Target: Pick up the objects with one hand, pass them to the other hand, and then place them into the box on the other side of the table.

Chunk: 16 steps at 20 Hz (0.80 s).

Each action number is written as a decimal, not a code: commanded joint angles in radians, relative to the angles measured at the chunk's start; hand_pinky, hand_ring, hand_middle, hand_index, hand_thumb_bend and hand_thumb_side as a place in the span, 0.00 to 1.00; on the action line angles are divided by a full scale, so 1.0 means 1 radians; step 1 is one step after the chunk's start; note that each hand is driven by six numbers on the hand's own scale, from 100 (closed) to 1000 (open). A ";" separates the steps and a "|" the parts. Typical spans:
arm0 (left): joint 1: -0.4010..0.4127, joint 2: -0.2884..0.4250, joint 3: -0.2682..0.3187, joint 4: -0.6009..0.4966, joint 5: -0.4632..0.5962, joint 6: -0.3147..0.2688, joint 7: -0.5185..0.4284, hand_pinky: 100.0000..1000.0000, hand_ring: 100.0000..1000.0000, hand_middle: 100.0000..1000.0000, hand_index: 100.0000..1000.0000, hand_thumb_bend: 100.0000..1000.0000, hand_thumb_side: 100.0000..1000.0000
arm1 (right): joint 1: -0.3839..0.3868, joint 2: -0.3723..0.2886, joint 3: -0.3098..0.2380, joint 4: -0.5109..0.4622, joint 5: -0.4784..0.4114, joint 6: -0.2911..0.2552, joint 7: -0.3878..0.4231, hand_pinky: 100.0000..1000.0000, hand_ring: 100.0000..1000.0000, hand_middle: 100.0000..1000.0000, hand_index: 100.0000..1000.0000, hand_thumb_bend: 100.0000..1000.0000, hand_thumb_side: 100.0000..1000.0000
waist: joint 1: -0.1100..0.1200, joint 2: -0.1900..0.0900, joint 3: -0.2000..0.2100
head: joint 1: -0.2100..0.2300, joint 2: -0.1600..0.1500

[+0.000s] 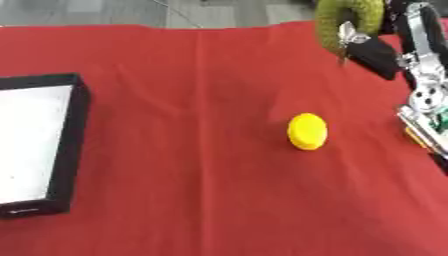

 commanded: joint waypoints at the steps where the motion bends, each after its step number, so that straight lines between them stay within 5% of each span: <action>1: -0.030 0.075 -0.014 -0.018 0.008 -0.002 -0.027 0.80 0.85 0.72 0.69 0.00 0.74 | -0.021 0.018 0.028 -0.021 0.044 -0.024 0.010 0.67 0.55 0.35 0.51 0.00 0.25 | 0.004 -0.030 -0.001 | 0.008 0.007; 16: -0.166 0.236 -0.133 -0.018 -0.111 0.041 -0.253 0.80 0.84 0.72 0.72 0.00 0.69 | -0.090 0.104 0.188 -0.021 0.230 -0.020 0.109 0.68 0.55 0.36 0.51 0.00 0.07 | 0.022 -0.048 0.004 | 0.001 0.035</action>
